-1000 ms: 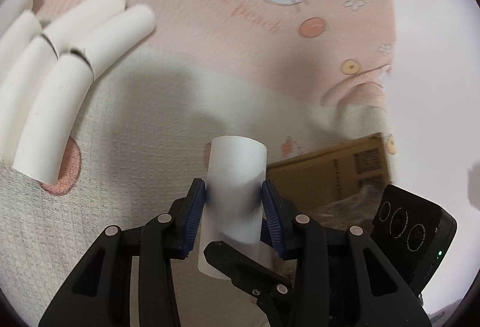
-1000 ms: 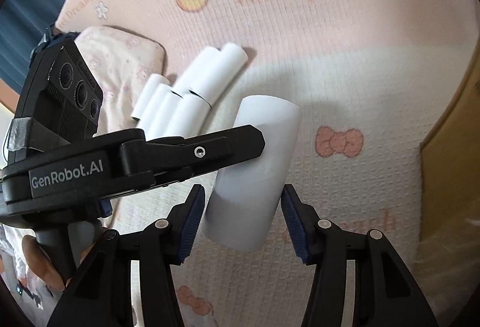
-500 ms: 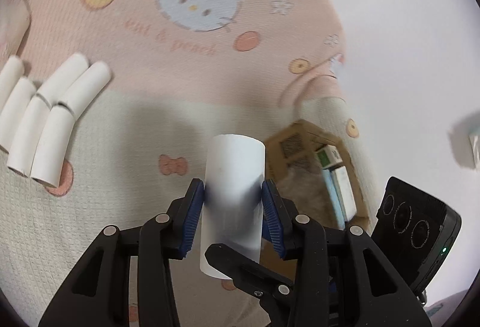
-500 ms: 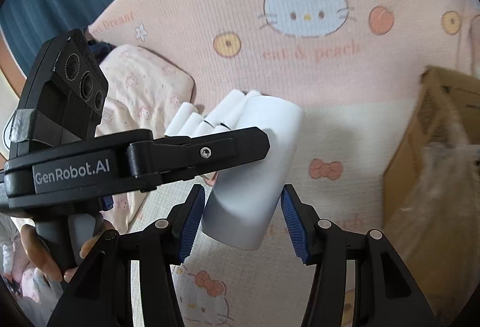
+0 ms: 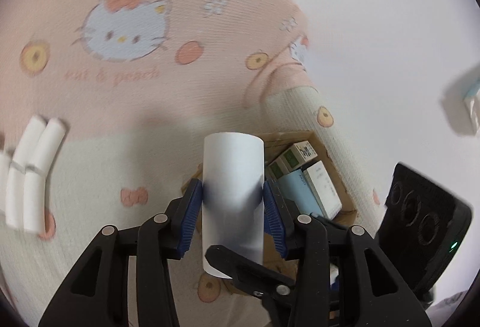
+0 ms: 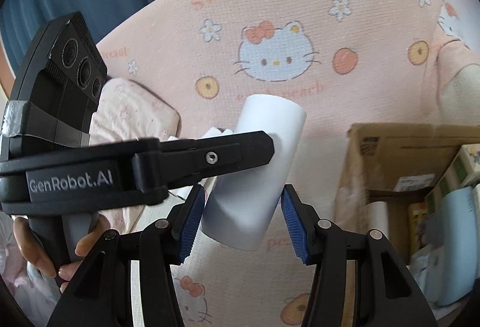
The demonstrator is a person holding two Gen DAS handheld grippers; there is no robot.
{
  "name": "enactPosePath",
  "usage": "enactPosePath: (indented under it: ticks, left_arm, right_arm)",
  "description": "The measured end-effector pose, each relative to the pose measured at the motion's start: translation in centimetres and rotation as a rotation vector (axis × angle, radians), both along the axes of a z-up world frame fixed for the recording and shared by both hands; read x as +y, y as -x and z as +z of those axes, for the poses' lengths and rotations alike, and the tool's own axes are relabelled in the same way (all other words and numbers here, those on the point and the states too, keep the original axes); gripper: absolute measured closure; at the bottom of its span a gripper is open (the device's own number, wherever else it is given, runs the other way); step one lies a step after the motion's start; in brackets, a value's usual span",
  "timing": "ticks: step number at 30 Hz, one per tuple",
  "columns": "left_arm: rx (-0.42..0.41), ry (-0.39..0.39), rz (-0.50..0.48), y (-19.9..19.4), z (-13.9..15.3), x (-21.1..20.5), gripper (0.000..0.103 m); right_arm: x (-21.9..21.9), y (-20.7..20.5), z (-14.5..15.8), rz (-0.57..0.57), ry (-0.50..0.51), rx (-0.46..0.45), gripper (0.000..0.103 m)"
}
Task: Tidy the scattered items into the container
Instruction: 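Lift the second tube with both grippers and carry it over the box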
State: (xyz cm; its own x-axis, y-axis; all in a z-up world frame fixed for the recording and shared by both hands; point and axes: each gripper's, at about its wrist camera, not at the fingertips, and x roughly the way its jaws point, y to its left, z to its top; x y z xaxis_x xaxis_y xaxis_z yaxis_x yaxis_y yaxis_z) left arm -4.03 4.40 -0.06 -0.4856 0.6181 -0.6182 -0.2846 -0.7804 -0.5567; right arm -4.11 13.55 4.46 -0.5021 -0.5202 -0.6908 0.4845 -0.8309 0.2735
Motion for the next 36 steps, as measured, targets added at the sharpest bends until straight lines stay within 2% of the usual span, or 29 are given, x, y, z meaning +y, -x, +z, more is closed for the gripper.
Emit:
enactPosePath:
  ticks: [3,6,15,18,25,31,36]
  left_arm:
    - [0.020,0.029,-0.043,1.0,1.2,2.1,0.056]
    - [0.009,0.025,-0.088,2.2,1.6,3.9,0.056]
    - [-0.065,-0.012,-0.215,4.1,1.2,8.8,0.056]
    - [-0.080,0.001,-0.234,4.5,0.6,10.1,0.056]
    - [-0.148,0.013,-0.297,5.5,-1.6,13.2,0.055]
    - [-0.262,-0.006,-0.333,7.5,-4.3,15.2,0.056]
    - [-0.280,-0.015,-0.325,7.9,-4.9,15.5,0.056]
  right_arm:
    - [2.0,1.1,1.3,-0.013,0.033,-0.011,0.053]
    - [4.0,2.0,2.0,-0.040,0.057,-0.032,0.053]
    - [8.6,3.4,2.6,-0.155,-0.001,-0.022,0.053]
    - [9.7,4.2,2.1,-0.187,-0.040,-0.059,0.062]
    - [12.4,5.8,0.4,-0.217,-0.054,-0.207,0.062]
    - [14.5,7.2,-1.5,-0.256,-0.068,-0.310,0.062]
    - [15.1,8.2,-2.6,-0.251,-0.071,-0.358,0.062]
